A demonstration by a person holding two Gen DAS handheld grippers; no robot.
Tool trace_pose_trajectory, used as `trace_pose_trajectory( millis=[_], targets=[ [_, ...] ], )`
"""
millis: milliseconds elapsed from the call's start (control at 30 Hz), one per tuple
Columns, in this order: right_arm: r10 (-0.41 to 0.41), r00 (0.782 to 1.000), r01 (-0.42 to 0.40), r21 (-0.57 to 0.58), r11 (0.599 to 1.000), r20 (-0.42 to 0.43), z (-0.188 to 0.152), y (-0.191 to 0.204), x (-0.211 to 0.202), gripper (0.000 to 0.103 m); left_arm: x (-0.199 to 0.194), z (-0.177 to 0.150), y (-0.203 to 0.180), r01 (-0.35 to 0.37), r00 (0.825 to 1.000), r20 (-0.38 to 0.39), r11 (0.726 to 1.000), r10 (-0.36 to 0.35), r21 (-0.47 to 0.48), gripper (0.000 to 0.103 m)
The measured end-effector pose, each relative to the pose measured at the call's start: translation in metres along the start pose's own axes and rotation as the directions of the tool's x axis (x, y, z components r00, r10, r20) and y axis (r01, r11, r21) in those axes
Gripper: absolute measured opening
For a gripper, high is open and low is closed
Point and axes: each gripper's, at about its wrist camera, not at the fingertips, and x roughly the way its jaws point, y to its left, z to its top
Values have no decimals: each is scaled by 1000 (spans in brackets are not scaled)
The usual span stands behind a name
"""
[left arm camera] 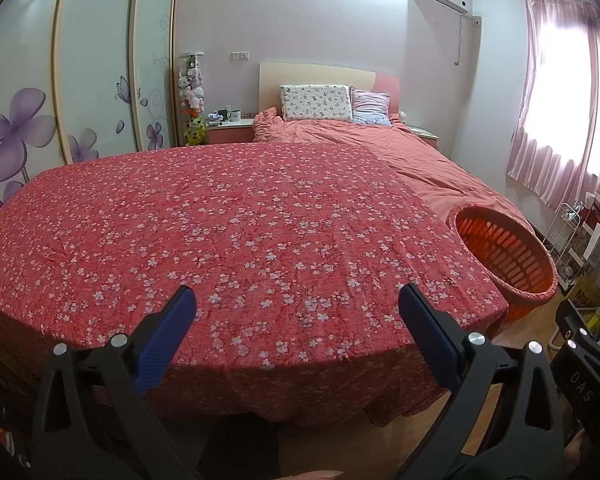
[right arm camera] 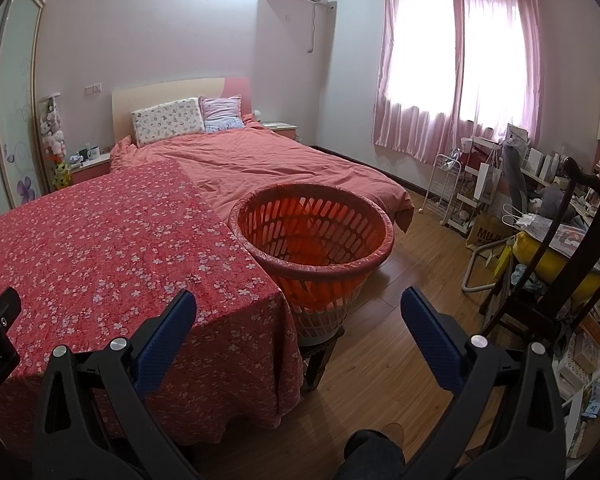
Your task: Collect trash
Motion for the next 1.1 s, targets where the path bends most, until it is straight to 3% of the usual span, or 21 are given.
trace_pose_trajectory(
  millis=[1100],
  targets=[
    [2, 1000, -2, 0, 1000, -3, -1, 0, 0, 101, -1, 0, -2, 1, 1000, -1, 1000, -1, 0, 99]
  ],
)
